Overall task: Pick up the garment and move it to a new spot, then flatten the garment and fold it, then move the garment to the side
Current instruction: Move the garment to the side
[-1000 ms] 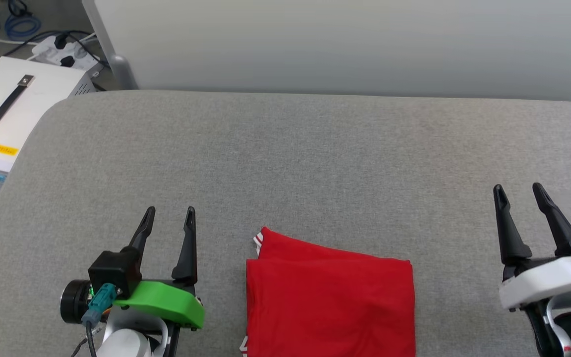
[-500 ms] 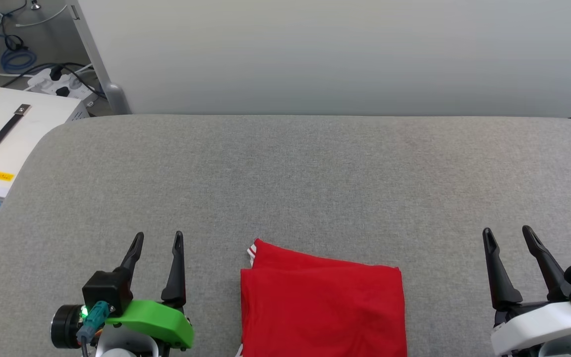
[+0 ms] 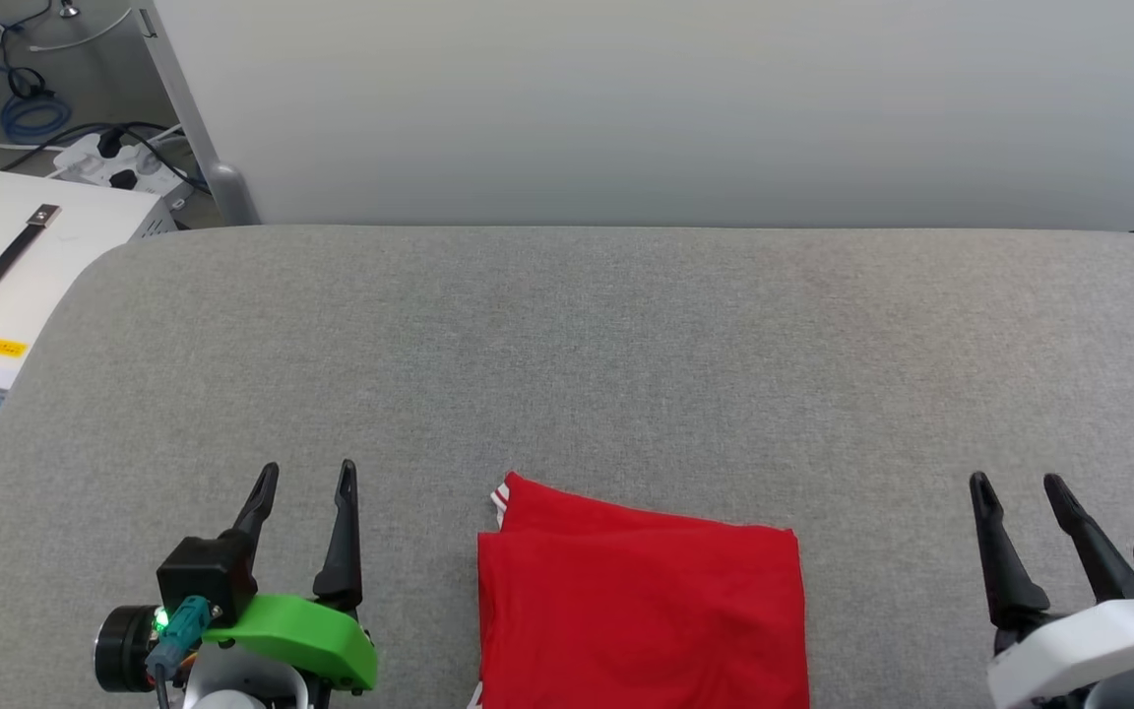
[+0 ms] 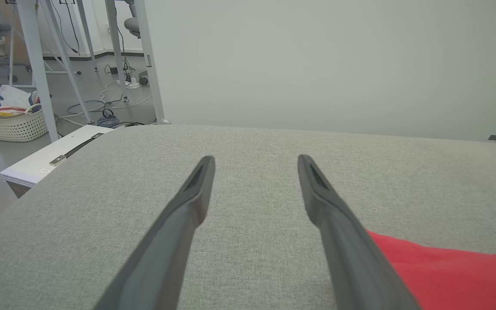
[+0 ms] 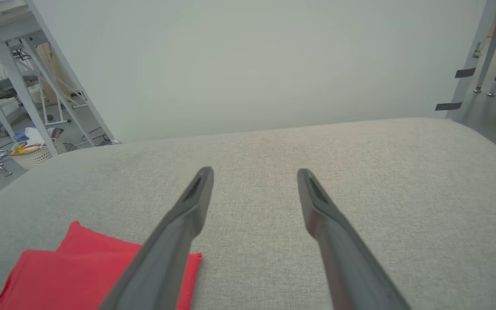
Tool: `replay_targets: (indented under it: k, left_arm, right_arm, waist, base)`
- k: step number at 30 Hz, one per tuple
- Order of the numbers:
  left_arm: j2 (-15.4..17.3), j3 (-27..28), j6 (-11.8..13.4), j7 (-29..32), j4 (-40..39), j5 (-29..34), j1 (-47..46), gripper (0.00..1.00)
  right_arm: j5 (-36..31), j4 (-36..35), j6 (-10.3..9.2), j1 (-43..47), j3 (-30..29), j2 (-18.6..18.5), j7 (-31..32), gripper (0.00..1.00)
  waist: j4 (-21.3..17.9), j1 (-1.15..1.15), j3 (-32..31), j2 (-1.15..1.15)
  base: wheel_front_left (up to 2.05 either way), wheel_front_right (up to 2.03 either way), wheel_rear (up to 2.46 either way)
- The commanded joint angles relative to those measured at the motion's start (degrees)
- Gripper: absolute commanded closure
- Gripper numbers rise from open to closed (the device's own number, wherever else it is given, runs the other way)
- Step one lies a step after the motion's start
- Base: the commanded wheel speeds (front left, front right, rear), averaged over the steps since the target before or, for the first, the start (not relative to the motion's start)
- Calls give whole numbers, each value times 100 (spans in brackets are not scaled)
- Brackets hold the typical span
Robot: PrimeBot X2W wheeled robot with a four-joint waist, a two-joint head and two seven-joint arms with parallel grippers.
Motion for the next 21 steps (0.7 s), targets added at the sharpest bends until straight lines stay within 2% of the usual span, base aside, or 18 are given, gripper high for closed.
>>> replay_targets:
  k: [1,6,10,17,21]
  left_arm:
    - [-12,32,-25,-34,-9,50,-73,0]
    - [-68,70,-71,-34,-66,82,-195,0]
    - [-143,103,-126,-34,-120,149,-302,0]
    - [-313,171,-240,-34,-93,236,-481,0]
    - [-417,201,-313,-34,-71,308,-594,0]
  right_arm:
    - [183,133,1,86,-109,-46,136,0]
    - [1000,688,1,-7,-515,-214,776,0]
    - [1775,1052,1,-164,-445,-428,1479,0]
    - [2923,1200,1,-353,471,-692,2718,0]
    - [3345,1200,1,-473,945,-737,3093,0]
  waist:
    - [10,0,47,0]
    - [87,0,256,0]
    - [184,0,483,0]
    - [386,0,822,0]
    - [496,0,994,0]
  base:
    - [0,0,0]
    - [0,0,0]
    - [0,0,0]
    - [0,0,0]
    - [0,0,0]
